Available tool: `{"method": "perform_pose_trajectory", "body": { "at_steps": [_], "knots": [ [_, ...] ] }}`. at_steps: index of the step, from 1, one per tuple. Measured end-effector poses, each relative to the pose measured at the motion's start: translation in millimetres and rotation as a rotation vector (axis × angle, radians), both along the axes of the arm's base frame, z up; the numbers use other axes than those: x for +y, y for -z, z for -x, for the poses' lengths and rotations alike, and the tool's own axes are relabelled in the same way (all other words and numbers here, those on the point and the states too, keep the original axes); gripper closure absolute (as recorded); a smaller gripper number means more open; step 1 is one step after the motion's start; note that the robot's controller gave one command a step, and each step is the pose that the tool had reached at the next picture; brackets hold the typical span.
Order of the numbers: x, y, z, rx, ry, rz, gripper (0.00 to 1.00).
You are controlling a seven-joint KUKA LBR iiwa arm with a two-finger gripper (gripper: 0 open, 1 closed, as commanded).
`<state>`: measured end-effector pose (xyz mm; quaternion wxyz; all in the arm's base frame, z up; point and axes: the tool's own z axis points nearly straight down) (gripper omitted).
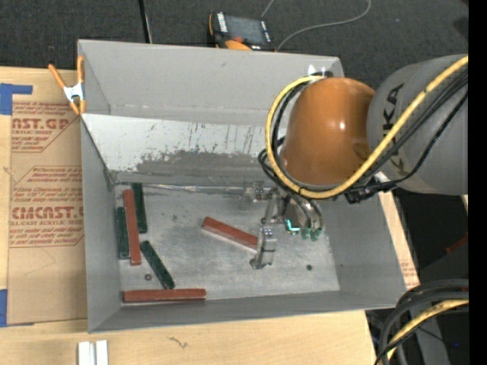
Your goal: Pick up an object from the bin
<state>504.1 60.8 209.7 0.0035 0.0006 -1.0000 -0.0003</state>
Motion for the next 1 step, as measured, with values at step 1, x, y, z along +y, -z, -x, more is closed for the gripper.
{"method": "perform_pose_trajectory", "body": {
  "at_steps": [1],
  "knots": [
    [-22.9,128.0,-55.3,-0.003,0.277,0.002,0.00]
  ]
}}
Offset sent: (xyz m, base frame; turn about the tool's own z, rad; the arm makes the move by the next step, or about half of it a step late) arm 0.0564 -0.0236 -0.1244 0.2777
